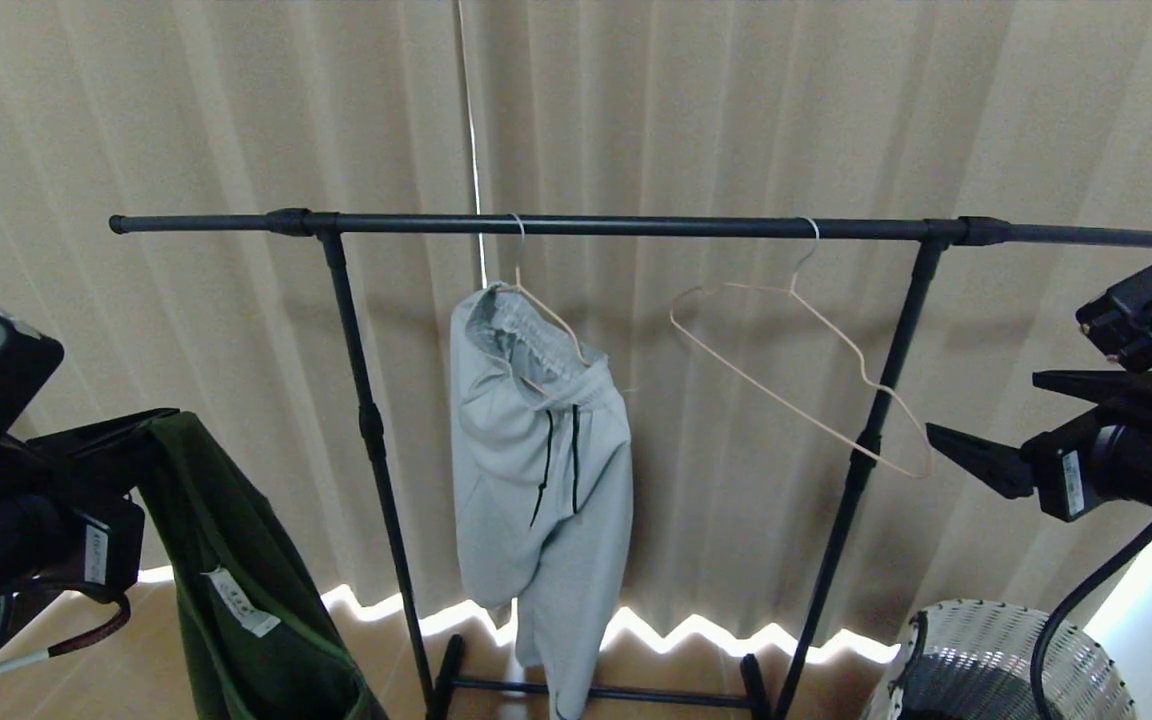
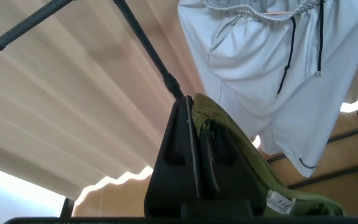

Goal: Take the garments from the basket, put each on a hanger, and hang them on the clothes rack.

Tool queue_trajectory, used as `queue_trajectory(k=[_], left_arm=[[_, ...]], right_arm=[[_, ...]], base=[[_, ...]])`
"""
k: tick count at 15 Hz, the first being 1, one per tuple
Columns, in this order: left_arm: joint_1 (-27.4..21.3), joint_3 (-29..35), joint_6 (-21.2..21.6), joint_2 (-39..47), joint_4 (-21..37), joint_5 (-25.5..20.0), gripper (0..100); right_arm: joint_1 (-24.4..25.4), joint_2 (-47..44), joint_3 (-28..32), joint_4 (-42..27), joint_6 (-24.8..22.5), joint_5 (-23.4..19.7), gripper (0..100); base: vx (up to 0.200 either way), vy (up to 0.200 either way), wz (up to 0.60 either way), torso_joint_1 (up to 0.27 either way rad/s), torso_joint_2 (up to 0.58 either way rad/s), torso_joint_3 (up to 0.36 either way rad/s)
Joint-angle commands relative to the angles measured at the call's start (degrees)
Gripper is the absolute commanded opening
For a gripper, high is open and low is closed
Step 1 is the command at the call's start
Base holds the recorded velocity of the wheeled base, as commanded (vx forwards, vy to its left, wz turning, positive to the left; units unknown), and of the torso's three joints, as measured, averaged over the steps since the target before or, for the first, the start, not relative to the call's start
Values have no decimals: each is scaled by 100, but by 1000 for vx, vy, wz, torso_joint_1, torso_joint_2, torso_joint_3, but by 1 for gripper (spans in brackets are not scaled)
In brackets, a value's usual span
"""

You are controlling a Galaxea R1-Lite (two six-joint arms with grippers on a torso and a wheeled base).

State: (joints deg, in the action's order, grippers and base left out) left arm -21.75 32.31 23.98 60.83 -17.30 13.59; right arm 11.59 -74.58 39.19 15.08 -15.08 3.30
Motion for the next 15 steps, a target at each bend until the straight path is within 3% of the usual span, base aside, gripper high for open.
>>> queue_trajectory(k=[1,6,10,12,15], left_arm=[[4,-5,2,17,-2,3,0],[4,-49,-7,25,-2,3,0],[-22,-172,19,34,-2,-6,0],[-22,-198,19,25,-2,-6,0],[-22,-251,10,34,-2,-6,0]], right_arm=[[1,-179,80,4,-4,4,100],[-17,-346,238,-5,-4,4,100],[-149,-997,818,-84,-13,12,100],[-368,-1146,1011,-453,-4,-5,100],[-377,-1129,1011,-902,23,-436,100]], base=[[200,0,0,-12,-12,7],[200,0,0,8,1,-1],[0,0,0,0,0,0],[0,0,0,0,0,0],[0,0,0,0,0,0]])
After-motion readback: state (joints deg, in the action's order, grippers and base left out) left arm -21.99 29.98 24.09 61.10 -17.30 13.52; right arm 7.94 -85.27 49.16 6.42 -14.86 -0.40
